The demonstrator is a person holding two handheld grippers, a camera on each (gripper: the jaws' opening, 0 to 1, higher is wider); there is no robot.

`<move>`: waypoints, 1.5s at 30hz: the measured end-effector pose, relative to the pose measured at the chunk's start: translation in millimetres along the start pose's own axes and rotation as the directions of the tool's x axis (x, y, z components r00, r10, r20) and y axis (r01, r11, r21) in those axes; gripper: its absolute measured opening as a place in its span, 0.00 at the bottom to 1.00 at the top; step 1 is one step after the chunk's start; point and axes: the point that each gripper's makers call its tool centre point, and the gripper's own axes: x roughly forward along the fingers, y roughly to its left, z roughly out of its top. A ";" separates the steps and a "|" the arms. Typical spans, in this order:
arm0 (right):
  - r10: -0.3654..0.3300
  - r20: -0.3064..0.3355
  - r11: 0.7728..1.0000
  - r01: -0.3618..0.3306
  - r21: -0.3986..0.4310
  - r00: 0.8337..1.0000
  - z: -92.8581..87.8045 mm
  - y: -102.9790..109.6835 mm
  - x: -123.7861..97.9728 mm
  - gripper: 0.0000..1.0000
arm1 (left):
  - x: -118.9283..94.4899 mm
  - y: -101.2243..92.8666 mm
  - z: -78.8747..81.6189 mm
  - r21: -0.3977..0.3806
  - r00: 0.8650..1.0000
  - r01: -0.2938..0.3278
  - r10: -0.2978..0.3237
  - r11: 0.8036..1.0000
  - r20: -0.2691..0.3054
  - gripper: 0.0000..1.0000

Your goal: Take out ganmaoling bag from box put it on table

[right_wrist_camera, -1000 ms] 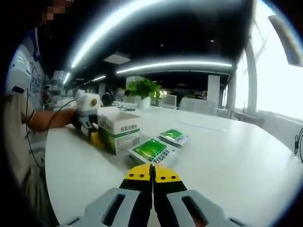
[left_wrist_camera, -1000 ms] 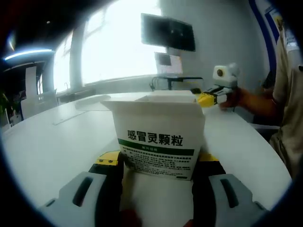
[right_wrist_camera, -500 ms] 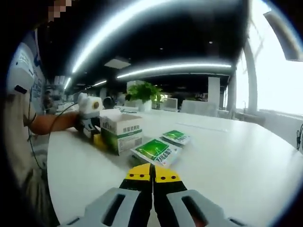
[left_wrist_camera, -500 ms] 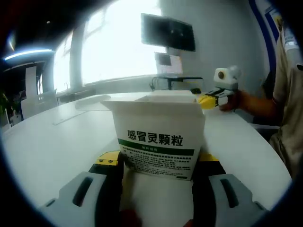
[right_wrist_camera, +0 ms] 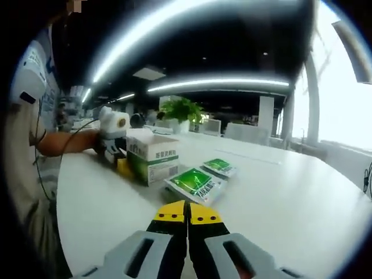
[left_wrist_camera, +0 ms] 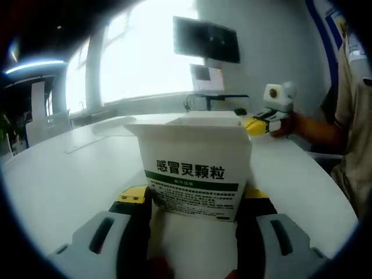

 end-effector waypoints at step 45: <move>-0.041 0.057 0.999 0.042 -0.018 0.998 8.9 -4.2 -4.7 0.00 | -0.4 0.4 -0.1 -0.001 1.000 0.000 0.000 1.000 0.000 0.49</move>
